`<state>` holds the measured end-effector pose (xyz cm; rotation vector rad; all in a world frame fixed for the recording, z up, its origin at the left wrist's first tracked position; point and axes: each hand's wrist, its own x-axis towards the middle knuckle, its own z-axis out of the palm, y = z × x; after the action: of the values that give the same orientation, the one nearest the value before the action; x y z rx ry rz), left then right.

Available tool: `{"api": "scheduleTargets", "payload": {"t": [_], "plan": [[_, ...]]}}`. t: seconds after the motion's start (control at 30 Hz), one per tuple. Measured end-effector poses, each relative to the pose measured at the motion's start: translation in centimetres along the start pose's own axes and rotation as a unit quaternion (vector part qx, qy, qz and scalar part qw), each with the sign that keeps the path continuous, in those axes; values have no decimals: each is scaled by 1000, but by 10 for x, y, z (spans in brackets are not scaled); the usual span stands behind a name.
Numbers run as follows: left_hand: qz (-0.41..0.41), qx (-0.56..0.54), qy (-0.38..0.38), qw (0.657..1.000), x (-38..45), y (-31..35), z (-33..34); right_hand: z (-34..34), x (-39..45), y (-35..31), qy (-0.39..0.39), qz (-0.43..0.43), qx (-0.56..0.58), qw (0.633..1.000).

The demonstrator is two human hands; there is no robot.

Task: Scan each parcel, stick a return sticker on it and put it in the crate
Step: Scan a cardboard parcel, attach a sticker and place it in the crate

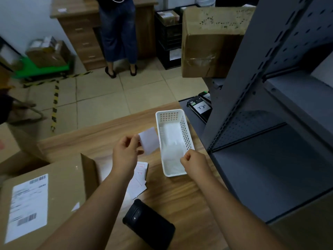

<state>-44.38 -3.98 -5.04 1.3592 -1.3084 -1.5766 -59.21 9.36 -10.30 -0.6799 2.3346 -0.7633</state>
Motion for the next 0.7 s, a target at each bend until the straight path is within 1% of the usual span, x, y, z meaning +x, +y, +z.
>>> {"api": "scheduleTargets", "payload": {"t": [0.07, 0.13, 0.3, 0.43, 0.5, 0.53, 0.57, 0.6, 0.63, 0.67, 0.7], "plan": [[15, 2, 8, 1000, 0, -1, -2, 1, 6, 0, -7, 4, -59, 998], [39, 23, 18, 999, -1, -3, -6, 1, 9, -2, -4, 1, -86, 996], [90, 90, 26, 992, -8, -9, -12, -1, 8, 4, 24, 15, -84, 996], [127, 123, 29, 984, -19, -6, -13, -10, -5, 9, 52, 0, -39, 998], [155, 148, 31, 976, -28, -2, -19, -17, -21, -1, 60, -12, 22, 998], [173, 165, 34, 971, -32, 0, -24, -19, -30, -12, 40, -10, 79, 996], [196, 184, 37, 963, -35, 0, -29, -18, -41, -27, -7, 2, 151, 989], [221, 202, 37, 953, -38, 0, -36, -14, -52, -44, -69, 20, 233, 970], [257, 224, 34, 939, -40, 0, -45, -8, -62, -62, -126, 38, 309, 942], [312, 254, 29, 915, -40, -3, -55, 0, -71, -78, -162, 50, 361, 917], [377, 292, 22, 879, -39, -7, -67, 10, -80, -92, -179, 55, 385, 904]]}}
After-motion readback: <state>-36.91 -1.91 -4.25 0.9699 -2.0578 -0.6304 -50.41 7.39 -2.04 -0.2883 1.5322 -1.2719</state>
